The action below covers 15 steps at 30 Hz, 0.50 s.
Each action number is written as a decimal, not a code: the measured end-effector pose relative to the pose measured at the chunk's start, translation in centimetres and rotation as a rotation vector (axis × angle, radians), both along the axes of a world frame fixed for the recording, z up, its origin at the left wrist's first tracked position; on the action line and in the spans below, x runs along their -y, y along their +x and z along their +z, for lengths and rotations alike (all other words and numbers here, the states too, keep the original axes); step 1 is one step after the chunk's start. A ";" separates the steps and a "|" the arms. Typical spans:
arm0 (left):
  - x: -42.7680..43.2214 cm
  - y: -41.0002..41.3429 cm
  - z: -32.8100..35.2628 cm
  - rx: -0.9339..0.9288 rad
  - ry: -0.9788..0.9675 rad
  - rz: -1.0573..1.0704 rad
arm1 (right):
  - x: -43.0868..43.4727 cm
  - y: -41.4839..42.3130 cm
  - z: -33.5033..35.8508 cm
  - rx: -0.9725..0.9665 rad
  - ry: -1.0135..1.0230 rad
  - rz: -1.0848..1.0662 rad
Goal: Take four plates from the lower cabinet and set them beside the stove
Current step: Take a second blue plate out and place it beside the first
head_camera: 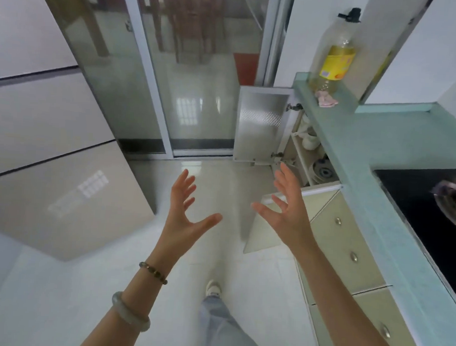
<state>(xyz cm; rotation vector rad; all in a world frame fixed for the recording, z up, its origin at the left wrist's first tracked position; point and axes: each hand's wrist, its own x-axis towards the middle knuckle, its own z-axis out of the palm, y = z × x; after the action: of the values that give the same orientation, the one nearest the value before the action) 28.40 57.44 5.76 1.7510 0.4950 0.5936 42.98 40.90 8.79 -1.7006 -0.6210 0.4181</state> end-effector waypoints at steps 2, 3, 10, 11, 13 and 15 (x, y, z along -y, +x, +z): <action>-3.5 2.0 0.2 0.001 0.007 0.016 | -3.6 2.1 -0.2 0.000 0.019 0.007; -5.1 2.9 0.5 0.000 0.010 0.024 | -5.1 3.1 -0.2 -0.001 0.027 0.008; -15.4 9.9 1.7 -0.015 0.012 0.055 | -16.2 10.7 0.6 0.006 0.062 -0.002; -16.4 10.6 1.8 -0.012 0.008 0.059 | -17.4 11.3 0.7 0.001 0.064 0.001; -19.3 12.3 1.4 -0.008 -0.006 0.059 | -20.3 13.0 0.6 0.000 0.060 -0.008; -21.0 13.3 1.3 -0.008 -0.006 0.043 | -21.8 13.8 0.5 -0.001 0.054 -0.004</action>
<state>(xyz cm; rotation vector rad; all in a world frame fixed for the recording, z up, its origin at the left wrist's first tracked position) 41.73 78.43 7.02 1.7412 0.5403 0.6147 56.77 62.67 9.26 -1.6500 -0.6232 0.3965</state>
